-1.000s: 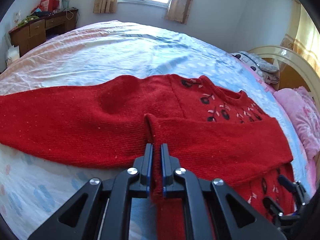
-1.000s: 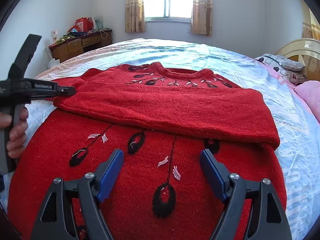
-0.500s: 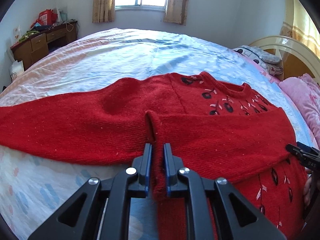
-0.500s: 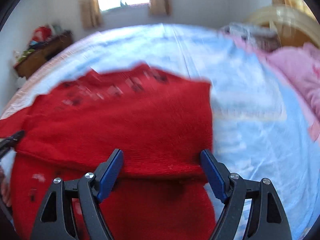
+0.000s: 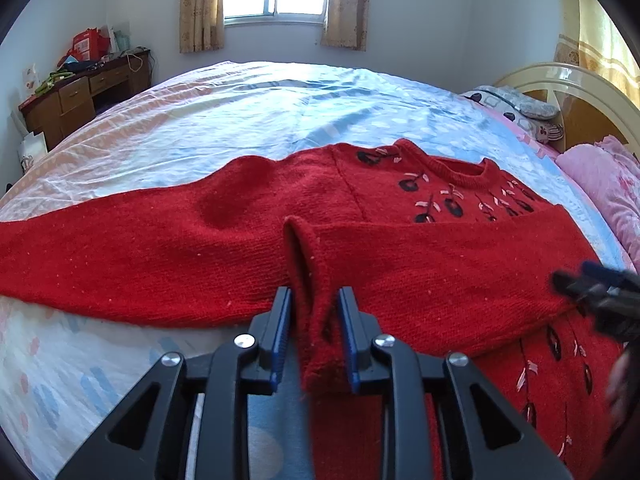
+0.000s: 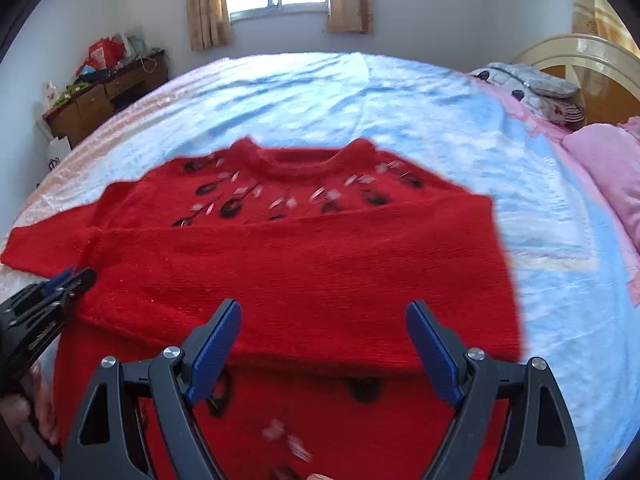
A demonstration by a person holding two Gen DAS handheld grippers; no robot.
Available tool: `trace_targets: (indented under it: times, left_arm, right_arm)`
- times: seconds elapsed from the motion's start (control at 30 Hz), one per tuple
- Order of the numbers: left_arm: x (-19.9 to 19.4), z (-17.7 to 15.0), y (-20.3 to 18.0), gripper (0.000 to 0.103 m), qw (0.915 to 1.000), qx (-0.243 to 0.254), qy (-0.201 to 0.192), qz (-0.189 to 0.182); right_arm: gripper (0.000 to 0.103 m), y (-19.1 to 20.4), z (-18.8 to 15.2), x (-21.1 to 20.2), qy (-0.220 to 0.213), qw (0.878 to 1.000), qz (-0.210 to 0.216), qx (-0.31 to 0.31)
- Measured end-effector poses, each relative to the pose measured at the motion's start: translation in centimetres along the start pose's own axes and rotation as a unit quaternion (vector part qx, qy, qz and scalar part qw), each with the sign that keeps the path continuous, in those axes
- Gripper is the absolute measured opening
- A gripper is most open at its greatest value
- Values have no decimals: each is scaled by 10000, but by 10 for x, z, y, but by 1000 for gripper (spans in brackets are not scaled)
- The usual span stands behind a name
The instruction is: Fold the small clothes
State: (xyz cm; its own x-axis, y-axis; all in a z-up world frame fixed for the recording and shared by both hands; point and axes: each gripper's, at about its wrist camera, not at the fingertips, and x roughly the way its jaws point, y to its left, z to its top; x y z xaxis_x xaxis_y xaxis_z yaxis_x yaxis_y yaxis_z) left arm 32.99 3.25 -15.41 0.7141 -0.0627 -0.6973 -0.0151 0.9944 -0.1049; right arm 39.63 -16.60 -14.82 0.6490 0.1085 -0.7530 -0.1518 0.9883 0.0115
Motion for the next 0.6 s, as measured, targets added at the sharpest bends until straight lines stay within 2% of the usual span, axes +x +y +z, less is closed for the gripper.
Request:
trace_targets:
  times: [0.03,0.1,0.3,0.43,0.47,0.53,0.6]
  left_arm:
    - [0,0,1,28,10000,-13,-5,-8]
    - [0,0,2,30,10000,-28,-7,-29]
    - [-1,0,1,30,10000,-35,-15,-45]
    - [-2,-1,2,38,9999,-80,-39,-49]
    - [-3,-1,3,44,9999,-92,-52,-20]
    - [-6,-3,6,49,9998,-160,-95,60]
    - [-12,-5,12,50,9995,-260,-177,82]
  right_arm:
    - [85,8,-4,5,42,10000,16,-44]
    - [85,22,-13,6,-192,9992,-272,-205]
    - [85,32,-21,-5,-175,9994,-184,-235]
    - [85,42,-12,-19,-517,9984,93,-185]
    - [85,51,-9,-19,-599,9977,137,-283]
    - [85,64,-8,-12,-555,9969,278,-484]
    - [85,75,-12,0,-377,9959,489,-663]
